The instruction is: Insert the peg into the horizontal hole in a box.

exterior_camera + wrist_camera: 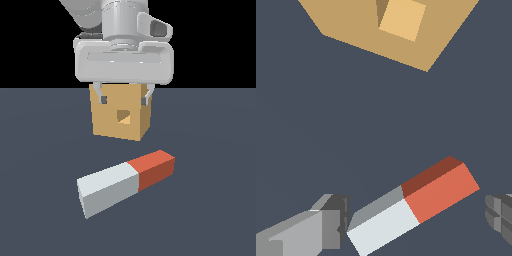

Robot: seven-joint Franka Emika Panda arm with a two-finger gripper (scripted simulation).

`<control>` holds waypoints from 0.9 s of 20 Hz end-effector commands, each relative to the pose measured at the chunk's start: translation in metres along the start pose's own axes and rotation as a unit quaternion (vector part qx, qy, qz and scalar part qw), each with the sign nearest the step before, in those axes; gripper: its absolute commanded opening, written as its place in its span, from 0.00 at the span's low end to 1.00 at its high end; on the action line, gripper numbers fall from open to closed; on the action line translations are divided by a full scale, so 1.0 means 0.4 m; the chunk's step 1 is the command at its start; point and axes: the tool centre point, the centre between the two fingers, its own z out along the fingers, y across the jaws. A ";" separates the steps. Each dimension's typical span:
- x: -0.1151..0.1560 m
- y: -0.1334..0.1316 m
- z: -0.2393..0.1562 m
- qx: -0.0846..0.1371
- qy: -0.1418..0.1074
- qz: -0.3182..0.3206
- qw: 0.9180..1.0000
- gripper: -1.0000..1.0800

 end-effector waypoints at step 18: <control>-0.072 0.013 0.062 -0.003 0.003 0.132 0.991 0.96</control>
